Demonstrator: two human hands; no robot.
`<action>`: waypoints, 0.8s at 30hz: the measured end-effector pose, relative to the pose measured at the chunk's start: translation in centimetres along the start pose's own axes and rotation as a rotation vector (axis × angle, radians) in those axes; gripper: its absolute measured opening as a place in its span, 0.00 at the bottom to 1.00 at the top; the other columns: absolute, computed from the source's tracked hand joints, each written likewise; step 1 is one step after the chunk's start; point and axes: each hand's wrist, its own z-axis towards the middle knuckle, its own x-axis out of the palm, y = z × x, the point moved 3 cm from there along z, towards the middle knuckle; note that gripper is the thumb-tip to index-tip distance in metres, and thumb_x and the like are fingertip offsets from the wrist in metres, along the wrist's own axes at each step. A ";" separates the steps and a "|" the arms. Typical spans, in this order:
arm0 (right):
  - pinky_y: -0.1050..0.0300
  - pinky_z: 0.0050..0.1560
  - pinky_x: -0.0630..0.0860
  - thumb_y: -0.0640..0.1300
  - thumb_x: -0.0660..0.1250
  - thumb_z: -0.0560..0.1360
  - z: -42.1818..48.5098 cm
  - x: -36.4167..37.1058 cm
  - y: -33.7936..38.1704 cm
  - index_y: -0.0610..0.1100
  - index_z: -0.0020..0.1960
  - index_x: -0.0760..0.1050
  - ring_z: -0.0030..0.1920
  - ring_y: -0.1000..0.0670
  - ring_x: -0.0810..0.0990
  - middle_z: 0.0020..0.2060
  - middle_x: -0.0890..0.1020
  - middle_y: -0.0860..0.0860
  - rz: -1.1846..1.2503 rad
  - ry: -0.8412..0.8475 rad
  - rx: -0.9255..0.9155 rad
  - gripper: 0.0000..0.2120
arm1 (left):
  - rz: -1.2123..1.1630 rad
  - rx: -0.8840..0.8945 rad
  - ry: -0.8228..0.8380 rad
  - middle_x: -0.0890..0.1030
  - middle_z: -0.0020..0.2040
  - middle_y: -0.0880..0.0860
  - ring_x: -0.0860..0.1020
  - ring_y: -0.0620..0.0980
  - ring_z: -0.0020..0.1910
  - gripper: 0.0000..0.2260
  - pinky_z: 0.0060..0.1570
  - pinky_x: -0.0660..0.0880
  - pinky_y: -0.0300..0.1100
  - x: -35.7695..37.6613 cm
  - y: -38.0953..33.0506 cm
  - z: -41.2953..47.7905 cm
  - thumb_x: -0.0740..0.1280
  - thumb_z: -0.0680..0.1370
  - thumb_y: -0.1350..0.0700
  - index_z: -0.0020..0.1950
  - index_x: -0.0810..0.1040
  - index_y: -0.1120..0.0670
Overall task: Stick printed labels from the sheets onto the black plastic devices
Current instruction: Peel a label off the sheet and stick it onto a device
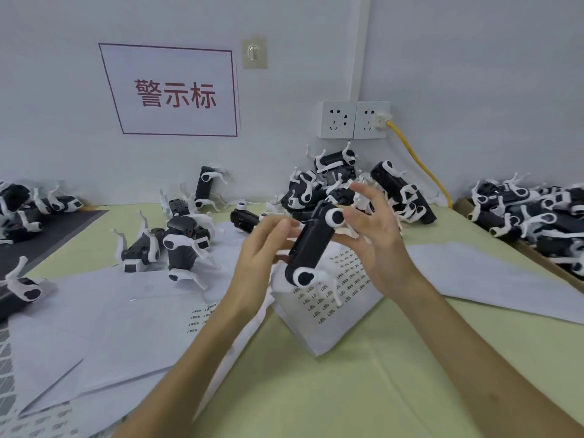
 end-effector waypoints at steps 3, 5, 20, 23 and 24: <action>0.50 0.57 0.81 0.44 0.70 0.73 -0.3 0.5 -0.2 0.45 0.70 0.66 0.56 0.44 0.85 0.52 0.86 0.43 -0.035 0.026 0.000 0.27 | -0.077 -0.111 0.152 0.84 0.53 0.61 0.84 0.61 0.51 0.24 0.52 0.81 0.53 0.6 0.5 -0.3 0.66 0.77 0.40 0.64 0.74 0.56; 0.49 0.61 0.78 0.45 0.70 0.74 -0.4 0.6 -0.4 0.46 0.71 0.65 0.59 0.43 0.83 0.55 0.86 0.43 -0.072 0.033 -0.005 0.28 | -0.134 -0.172 0.219 0.85 0.49 0.59 0.84 0.59 0.46 0.25 0.50 0.81 0.50 1.1 1.1 -0.5 0.70 0.74 0.44 0.67 0.71 0.52; 0.62 0.42 0.76 0.44 0.69 0.74 -0.5 1.1 -0.2 0.48 0.44 0.84 0.37 0.53 0.78 0.37 0.83 0.50 -0.189 0.135 -0.001 0.05 | -0.120 -0.179 0.028 0.76 0.70 0.52 0.75 0.52 0.70 0.39 0.73 0.69 0.57 1.1 1.7 -0.6 0.70 0.71 0.59 0.78 0.57 0.39; 0.63 0.47 0.75 0.45 0.72 0.72 -0.8 1.6 -0.5 0.52 0.42 0.84 0.42 0.55 0.79 0.39 0.84 0.55 -0.240 0.106 -0.010 0.03 | -0.056 -0.156 0.033 0.73 0.73 0.52 0.73 0.49 0.71 0.40 0.74 0.68 0.56 1.2 1.5 -0.7 0.70 0.73 0.58 0.79 0.53 0.41; 0.62 0.48 0.75 0.45 0.73 0.71 -0.8 1.5 -0.6 0.52 0.41 0.84 0.42 0.54 0.79 0.39 0.84 0.55 -0.241 0.087 -0.009 0.02 | -0.038 -0.144 0.032 0.72 0.74 0.52 0.73 0.48 0.72 0.41 0.74 0.68 0.55 1.3 1.3 -0.7 0.69 0.73 0.58 0.79 0.52 0.42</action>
